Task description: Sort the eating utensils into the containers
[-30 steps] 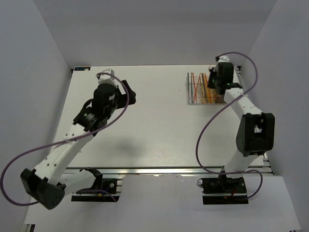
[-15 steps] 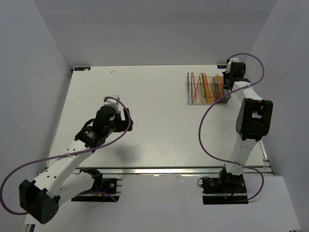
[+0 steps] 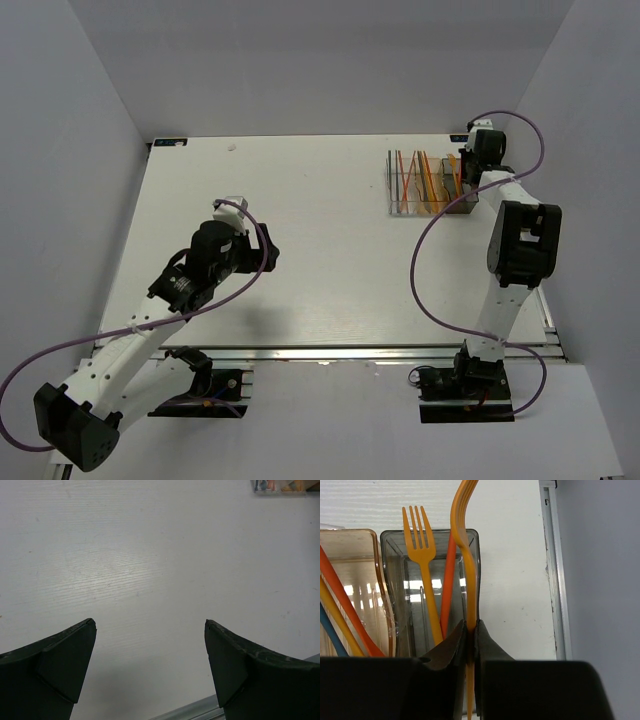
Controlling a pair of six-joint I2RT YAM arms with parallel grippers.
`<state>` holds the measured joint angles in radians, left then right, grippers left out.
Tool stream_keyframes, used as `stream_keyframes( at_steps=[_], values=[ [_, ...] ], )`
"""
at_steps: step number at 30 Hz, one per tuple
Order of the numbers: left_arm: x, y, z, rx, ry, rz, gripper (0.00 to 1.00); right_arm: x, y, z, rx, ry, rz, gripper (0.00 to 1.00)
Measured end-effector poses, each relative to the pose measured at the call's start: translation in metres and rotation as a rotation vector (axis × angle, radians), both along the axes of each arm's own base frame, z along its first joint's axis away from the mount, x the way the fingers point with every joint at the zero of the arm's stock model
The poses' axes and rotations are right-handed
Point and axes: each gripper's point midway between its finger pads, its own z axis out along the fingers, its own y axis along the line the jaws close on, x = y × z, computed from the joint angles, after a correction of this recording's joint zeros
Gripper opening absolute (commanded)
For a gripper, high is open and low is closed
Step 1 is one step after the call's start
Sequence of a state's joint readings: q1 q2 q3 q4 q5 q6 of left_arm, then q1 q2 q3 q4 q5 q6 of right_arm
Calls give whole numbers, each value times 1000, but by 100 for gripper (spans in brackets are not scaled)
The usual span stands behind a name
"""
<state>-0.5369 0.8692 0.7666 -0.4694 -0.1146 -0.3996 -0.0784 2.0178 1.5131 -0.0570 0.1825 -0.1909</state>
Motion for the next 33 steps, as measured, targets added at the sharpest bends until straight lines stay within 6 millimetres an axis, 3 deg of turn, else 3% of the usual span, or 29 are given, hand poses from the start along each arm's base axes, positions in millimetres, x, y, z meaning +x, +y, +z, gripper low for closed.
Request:
stream_keyframes(
  at_steps=[10,17,20,29,33],
  values=[
    [-1,-1,0,-3,2,-8,98,11,0,-16,7,6,2,0],
    [-1,-2,0,-4,1,-17,98,16,-1,-13,4,-17,0,0],
    [-2,-2,2,-6,-3,-20,98,18,-1,-12,3,-27,-1,10],
    [-2,-2,5,-12,-14,-20,98,18,-1,-12,6,-29,-3,11],
    [-2,-2,5,-13,-15,-20,98,18,0,-12,15,-30,-7,23]
  ],
)
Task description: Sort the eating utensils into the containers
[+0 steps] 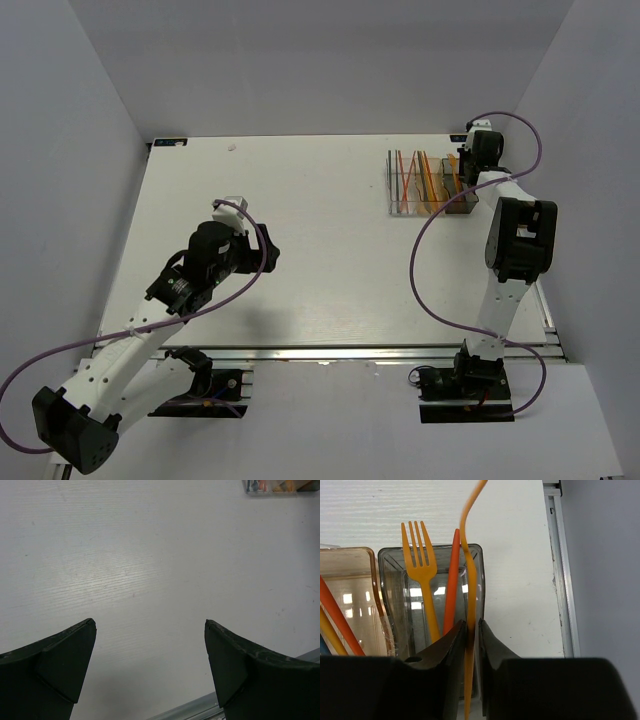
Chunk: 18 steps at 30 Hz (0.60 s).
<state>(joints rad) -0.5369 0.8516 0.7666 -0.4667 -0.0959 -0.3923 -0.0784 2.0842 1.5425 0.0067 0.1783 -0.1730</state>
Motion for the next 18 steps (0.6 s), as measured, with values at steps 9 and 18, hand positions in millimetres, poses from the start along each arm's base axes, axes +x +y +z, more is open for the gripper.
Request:
stream_keyframes(
  at_steps=[9,18],
  values=[
    [0,0,0,0,0,0,98,0,1,-2,8,2,-3,47],
    [3,5,1,7,-10,35,98,-3,6,3,31,4,-12,89]
  ],
)
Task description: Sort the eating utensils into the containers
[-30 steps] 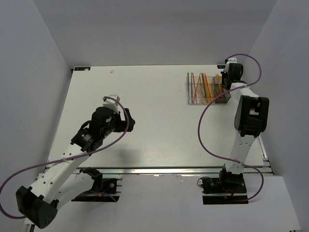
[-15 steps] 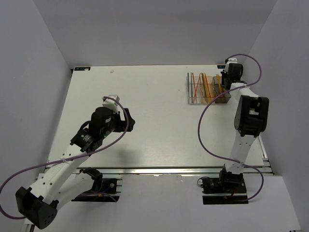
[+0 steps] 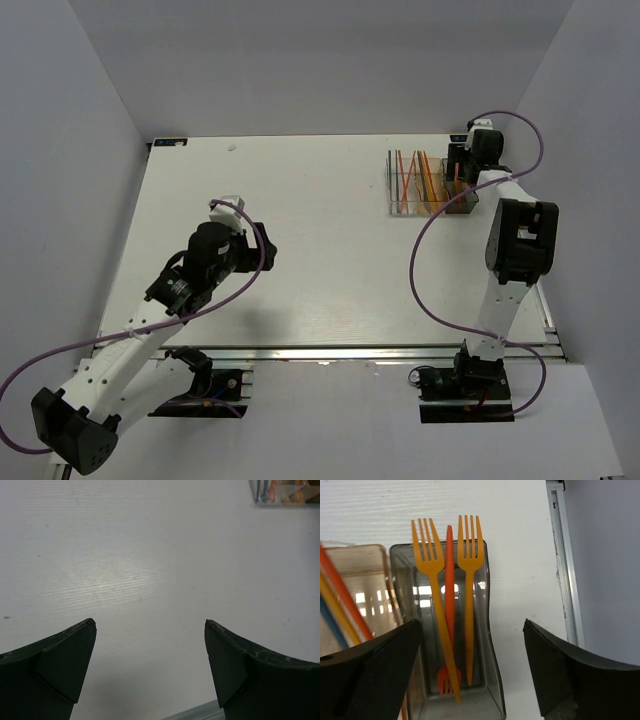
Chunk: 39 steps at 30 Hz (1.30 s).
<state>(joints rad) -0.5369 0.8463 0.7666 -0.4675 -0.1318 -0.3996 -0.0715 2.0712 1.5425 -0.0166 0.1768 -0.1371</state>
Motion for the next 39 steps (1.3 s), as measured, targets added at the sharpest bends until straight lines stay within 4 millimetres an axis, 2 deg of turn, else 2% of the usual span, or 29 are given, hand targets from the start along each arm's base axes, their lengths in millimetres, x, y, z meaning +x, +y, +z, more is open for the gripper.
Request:
stream_keyframes(
  at_steps=[3,6,10,11,13,16,20,22,25,28,32,39],
  values=[
    [6,14,0,17,-10,98,98,-10,4,26,30,-15,-14,89],
    [17,45,2,92,10,282,98,-30,11,82,83,-98,-32,89],
    [49,90,31,143,-11,537,98,-93,34,166,193,-246,-3,89],
    [54,104,39,144,-23,596,98,-113,40,182,213,-284,8,89],
    [59,130,53,150,-50,698,98,-153,56,200,249,-325,42,89],
    [53,152,67,167,-91,781,98,-211,78,204,283,-349,109,89],
    [32,167,83,159,-162,830,98,-271,101,185,317,-354,186,89],
    [18,173,85,142,-191,839,98,-296,112,180,337,-369,234,89],
    [-2,180,86,120,-224,845,98,-322,115,181,353,-408,252,89],
    [-17,185,86,103,-249,853,98,-336,114,188,348,-449,246,89],
    [-28,189,73,103,-250,859,98,-347,113,184,332,-439,232,89],
    [-28,186,63,102,-237,837,98,-360,101,171,294,-404,176,89]
  ],
)
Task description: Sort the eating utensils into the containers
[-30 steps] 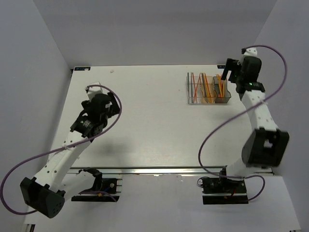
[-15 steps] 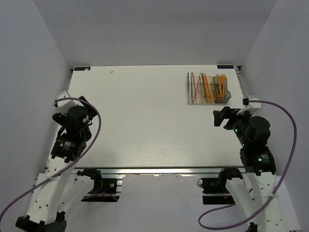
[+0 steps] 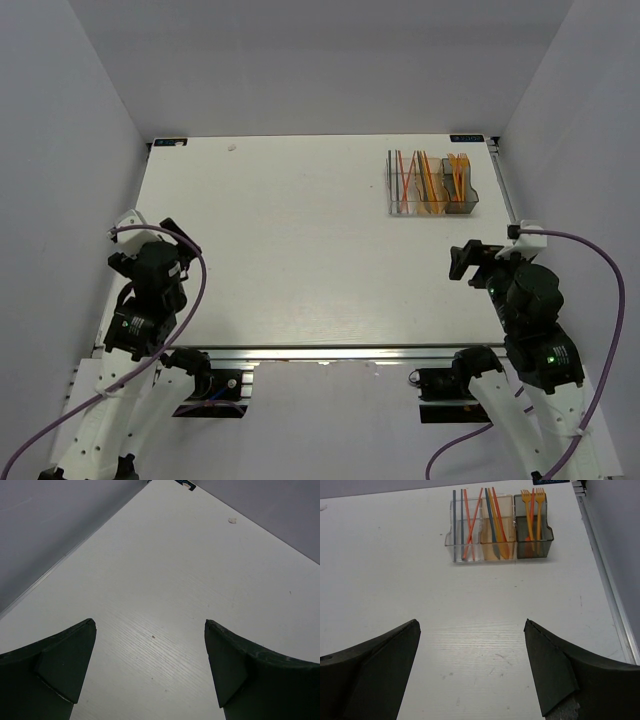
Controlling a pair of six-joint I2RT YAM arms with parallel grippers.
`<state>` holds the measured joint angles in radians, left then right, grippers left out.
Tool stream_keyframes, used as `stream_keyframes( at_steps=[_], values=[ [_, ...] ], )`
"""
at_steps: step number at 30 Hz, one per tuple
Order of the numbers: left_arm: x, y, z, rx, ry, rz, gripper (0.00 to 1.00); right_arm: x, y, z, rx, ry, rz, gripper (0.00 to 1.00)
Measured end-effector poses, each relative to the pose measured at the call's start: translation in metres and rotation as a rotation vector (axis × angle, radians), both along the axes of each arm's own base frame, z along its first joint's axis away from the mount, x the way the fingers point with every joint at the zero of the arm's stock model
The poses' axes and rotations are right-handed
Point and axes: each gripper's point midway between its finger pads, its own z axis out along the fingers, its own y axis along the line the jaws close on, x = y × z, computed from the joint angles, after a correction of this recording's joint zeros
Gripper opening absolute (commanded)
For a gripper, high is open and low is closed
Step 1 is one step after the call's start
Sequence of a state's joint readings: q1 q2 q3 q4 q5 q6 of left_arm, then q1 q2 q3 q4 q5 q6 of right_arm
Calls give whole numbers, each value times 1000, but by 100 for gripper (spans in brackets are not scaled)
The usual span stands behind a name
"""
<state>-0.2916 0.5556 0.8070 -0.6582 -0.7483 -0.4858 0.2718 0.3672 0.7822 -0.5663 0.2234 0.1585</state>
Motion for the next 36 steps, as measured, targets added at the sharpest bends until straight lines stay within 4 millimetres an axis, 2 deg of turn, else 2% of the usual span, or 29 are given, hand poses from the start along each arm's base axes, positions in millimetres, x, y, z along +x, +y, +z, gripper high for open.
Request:
stream_keyframes(
  at_steps=[9,18,28,36],
  values=[
    [0,-2,-2,-7,-3,-15,98,-7,-13,-9,-31,29,-55,89],
    [-3,-3,1,-16,-23,-23,98,-3,-11,-15,-25,65,-57,89],
    [1,-3,-10,-3,14,-14,98,2,-8,-20,-21,91,-58,89],
    [2,-3,-10,-3,13,-15,98,2,-8,-20,-17,91,-59,90]
  ],
)
